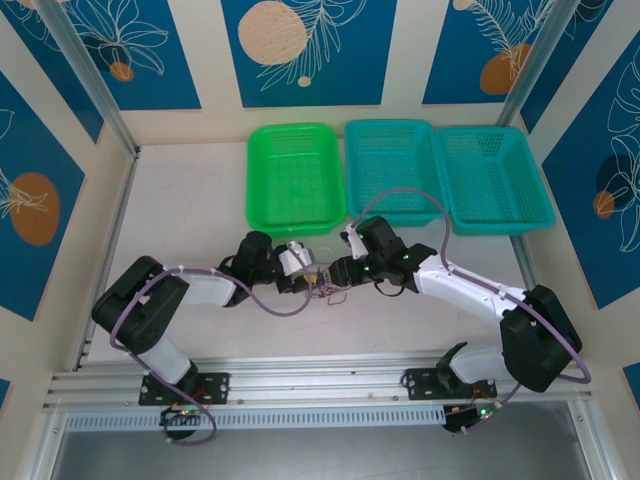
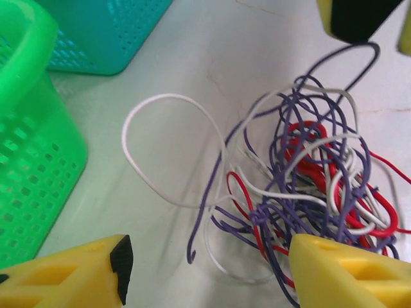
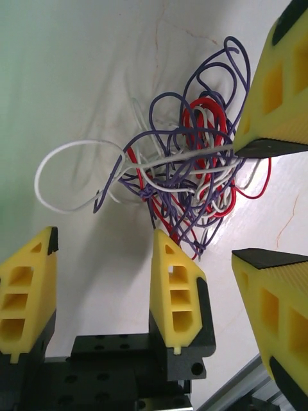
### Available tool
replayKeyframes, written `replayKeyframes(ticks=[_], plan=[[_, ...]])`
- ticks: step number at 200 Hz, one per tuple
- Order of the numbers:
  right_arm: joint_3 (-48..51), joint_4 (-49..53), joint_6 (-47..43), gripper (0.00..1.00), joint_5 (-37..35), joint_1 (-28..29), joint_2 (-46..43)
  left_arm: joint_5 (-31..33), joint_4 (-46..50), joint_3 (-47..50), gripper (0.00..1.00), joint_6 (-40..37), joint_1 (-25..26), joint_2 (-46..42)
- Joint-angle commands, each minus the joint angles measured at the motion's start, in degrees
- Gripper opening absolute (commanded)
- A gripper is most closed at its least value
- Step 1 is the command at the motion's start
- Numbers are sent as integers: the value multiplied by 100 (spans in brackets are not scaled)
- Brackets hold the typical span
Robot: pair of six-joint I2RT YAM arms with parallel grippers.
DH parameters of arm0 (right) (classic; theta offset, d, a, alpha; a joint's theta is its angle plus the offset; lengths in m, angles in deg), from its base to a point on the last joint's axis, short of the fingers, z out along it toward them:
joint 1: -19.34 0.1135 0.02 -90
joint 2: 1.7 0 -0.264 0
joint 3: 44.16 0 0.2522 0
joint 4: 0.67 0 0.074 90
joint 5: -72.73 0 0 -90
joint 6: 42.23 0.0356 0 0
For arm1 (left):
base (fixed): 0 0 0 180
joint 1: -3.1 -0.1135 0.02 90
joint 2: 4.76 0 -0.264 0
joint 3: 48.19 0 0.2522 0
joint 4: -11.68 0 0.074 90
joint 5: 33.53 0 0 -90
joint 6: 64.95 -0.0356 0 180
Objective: Untangle the cables
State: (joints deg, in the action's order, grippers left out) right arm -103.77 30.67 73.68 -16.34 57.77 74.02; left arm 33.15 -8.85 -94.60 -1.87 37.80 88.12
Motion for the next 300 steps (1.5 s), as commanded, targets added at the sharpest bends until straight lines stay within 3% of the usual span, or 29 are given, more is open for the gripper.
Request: replayKeyframes(ticks=[1,34,72,130,167,192,205,257,279,300], plan=[[144,-45,176,44,108,6,-119,113,-334,-191,62,151,-42,112],[120,-124,343,44,118,8,-123,107,166,-545,47,82,-46,233],[127,-89,428,44,103,11,-229,8,1356,-868,44,-262,-44,261],[281,-172,537,44,-9,-29,-286,134,1522,-1066,40,-190,-8,574],[340,-123,616,44,-47,-29,-379,140,1439,-1178,24,-58,15,806],[445,-140,766,44,-165,-20,-436,-5,1161,-1039,0,67,41,693],[479,-124,1146,45,-473,42,-397,-32,1182,-988,0,114,75,503],[456,-949,2525,74,-1539,778,199,-310,1292,-674,0,1188,222,-673],[309,-1358,2822,75,-1663,804,749,-371,1688,-682,0,1497,233,-1001],[110,-1181,2972,74,-2226,815,1292,-277,1986,-615,0,1689,234,-1506]])
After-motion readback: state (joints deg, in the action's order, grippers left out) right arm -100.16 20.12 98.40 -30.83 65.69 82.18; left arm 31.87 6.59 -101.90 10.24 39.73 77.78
